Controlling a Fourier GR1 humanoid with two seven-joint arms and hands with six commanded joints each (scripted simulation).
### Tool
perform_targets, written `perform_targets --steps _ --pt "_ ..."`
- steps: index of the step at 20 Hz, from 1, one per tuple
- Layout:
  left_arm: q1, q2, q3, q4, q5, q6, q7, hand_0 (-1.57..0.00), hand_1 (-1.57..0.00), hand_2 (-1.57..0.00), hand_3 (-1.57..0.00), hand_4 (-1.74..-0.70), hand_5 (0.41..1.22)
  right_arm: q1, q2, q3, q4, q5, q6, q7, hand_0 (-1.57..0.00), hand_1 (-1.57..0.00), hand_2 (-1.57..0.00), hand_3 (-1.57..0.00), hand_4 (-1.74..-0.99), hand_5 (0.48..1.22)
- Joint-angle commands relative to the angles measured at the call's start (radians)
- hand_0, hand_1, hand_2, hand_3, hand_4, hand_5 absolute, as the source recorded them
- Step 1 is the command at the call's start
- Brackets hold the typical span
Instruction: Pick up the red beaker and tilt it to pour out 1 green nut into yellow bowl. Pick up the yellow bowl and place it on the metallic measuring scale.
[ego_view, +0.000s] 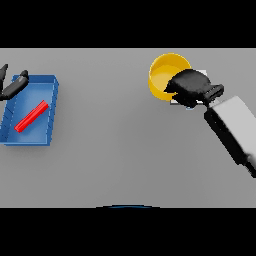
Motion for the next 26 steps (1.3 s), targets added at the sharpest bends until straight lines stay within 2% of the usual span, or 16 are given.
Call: perform_targets --steps 1,4,6,8,11,13,16,17,18,20,21,23,24,25,26 --pt "0.003 -0.003 -0.001 -0.006 0.003 0.003 0.006 0.00 0.00 0.00 0.00 -0.73 0.724 -0.009 -0.005 -0.009 0.020 -0.002 -0.004 -0.015 -1.57 -1.57 -1.54 -1.15 -1.741 1.221" --pt "0.008 0.003 0.004 -0.015 0.010 0.006 0.008 0.00 0.00 0.00 0.00 -0.74 0.734 -0.033 -0.007 -0.025 0.118 0.019 -0.071 -0.043 -1.57 -1.57 -1.55 -1.15 -1.741 1.221" --pt "0.006 0.003 -0.004 -0.011 0.002 0.006 0.024 0.00 0.00 0.00 0.00 -0.73 0.735 -0.051 0.000 -0.038 0.193 0.031 -0.101 -0.029 -1.57 -1.57 -1.54 -1.15 -1.741 1.221" --pt "0.015 0.019 -0.005 -0.021 0.002 -0.001 0.020 0.00 0.00 0.00 0.00 -0.72 0.732 -0.060 0.006 -0.047 0.265 0.036 -0.130 -0.042 -1.57 -1.57 -1.52 -1.16 -1.741 1.221" --pt "0.016 0.028 0.000 -0.028 0.004 0.004 0.026 0.00 0.00 0.00 0.00 -0.72 0.717 -0.072 0.012 -0.063 0.352 0.041 -0.172 -0.061 -1.57 -1.57 -1.47 -1.24 -1.741 1.221" --pt "0.017 0.014 -0.002 -0.026 0.005 0.011 0.029 0.00 0.00 0.00 0.00 -0.73 0.713 -0.088 0.024 -0.074 0.413 0.039 -0.179 -0.057 -1.57 -1.57 -1.45 -1.29 -1.741 1.221" --pt "0.019 0.020 -0.009 -0.028 -0.003 0.009 0.029 0.00 0.00 0.00 0.00 -0.72 0.710 -0.102 0.034 -0.092 0.496 0.033 -0.207 -0.100 -1.57 -1.57 -1.42 -1.35 -1.741 1.221" --pt "0.019 0.020 -0.010 -0.036 -0.003 0.013 0.037 0.00 0.00 0.00 0.00 -0.73 0.710 -0.105 0.046 -0.097 0.507 0.024 -0.193 -0.088 -1.56 -1.57 -1.41 -1.37 -1.741 1.221" --pt "0.014 0.023 -0.002 -0.036 0.005 0.004 0.030 0.00 0.00 0.00 0.00 -0.73 0.714 -0.104 0.052 -0.100 0.521 0.022 -0.199 -0.100 -1.55 -1.57 -1.39 -1.41 -1.741 1.221" --pt "0.011 0.018 -0.006 -0.029 0.002 0.002 0.033 0.00 0.00 0.00 0.00 -0.73 0.710 -0.117 0.065 -0.107 0.552 0.017 -0.186 -0.086 -1.47 -1.57 -1.37 -1.47 -1.741 1.221" --pt "0.013 0.013 -0.008 -0.015 -0.001 -0.002 0.027 0.00 0.00 0.00 0.00 -0.73 0.712 -0.121 0.061 -0.107 0.558 0.017 -0.181 -0.097 -1.42 -1.57 -1.36 -1.49 -1.741 1.221" --pt "0.015 0.029 -0.005 -0.037 0.004 -0.001 0.041 0.00 0.00 0.00 0.00 -0.73 0.715 -0.115 0.060 -0.107 0.556 0.018 -0.169 -0.092 -1.40 -1.57 -1.39 -1.36 -1.741 1.221" --pt "0.010 0.021 -0.004 -0.027 0.005 -0.001 0.040 0.00 0.00 0.00 0.00 -0.73 0.717 -0.119 0.061 -0.112 0.556 0.014 -0.164 -0.091 -1.33 -1.46 -1.42 -1.20 -1.741 1.221" --pt "0.011 0.019 -0.002 -0.023 0.007 -0.004 0.038 0.00 0.00 0.00 0.00 -0.73 0.720 -0.109 0.050 -0.117 0.548 0.007 -0.154 -0.113 -1.13 -1.32 -1.33 -1.06 -1.701 1.221" --pt "0.005 0.014 0.000 -0.014 0.007 -0.007 0.034 0.00 0.00 0.00 0.00 -0.73 0.723 -0.109 0.051 -0.119 0.550 0.008 -0.155 -0.103 -0.90 -1.15 -1.19 -0.94 -1.660 1.143"
